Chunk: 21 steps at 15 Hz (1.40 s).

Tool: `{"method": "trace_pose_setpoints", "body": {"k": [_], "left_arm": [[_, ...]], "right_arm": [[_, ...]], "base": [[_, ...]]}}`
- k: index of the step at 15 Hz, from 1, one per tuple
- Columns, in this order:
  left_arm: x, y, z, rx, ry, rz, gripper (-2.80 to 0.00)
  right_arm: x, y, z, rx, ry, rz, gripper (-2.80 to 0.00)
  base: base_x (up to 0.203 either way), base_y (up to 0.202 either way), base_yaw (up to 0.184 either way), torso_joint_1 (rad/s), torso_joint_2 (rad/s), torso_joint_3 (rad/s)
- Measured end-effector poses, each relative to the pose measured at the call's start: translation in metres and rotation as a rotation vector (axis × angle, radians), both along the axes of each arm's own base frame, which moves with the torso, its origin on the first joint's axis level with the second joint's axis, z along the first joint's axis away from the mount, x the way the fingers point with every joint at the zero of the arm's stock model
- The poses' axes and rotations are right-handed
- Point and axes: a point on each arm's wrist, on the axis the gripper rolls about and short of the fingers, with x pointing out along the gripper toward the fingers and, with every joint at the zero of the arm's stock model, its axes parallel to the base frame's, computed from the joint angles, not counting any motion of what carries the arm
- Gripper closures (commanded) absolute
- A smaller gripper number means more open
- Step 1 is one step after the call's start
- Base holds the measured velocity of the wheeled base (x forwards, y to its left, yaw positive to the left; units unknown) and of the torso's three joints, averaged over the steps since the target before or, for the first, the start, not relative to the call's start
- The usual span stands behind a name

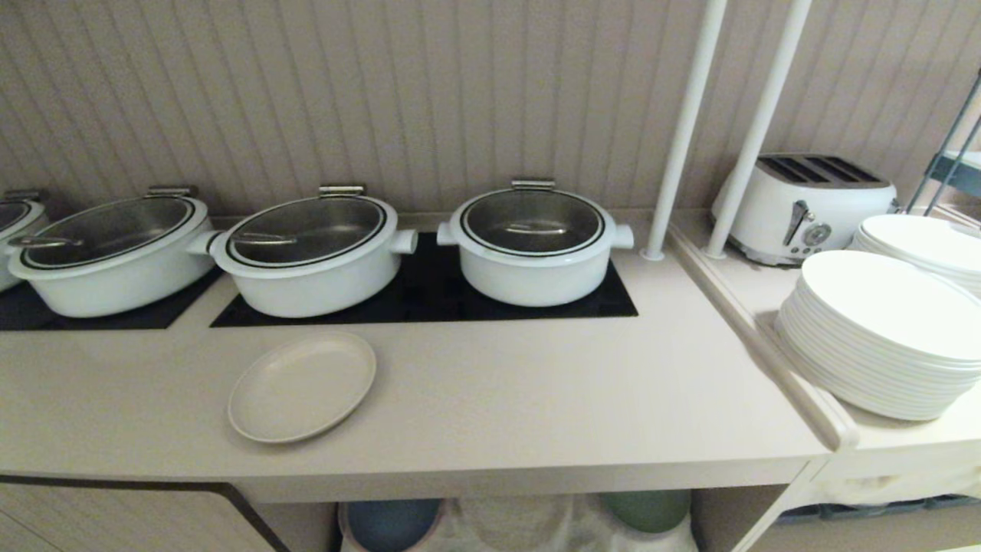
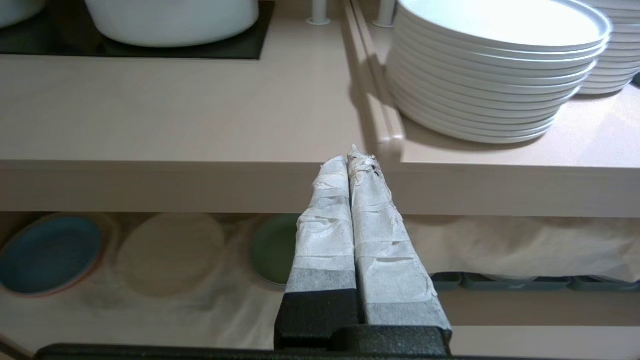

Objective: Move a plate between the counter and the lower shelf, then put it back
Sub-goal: Pick up the plate

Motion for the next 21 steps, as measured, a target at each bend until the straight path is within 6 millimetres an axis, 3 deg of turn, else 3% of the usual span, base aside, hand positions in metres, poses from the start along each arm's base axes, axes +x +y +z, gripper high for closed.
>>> {"method": "trace_pose_setpoints", "body": {"k": [21], "left_arm": [[0.0000, 0.0000, 0.0001, -0.009, -0.001, 0.000, 0.00]], "right_arm": [[0.0000, 0.0000, 0.0000, 0.000, 0.000, 0.000, 0.00]], "base": [[0.000, 0.196, -0.001, 0.002, 0.00, 0.003]]}}
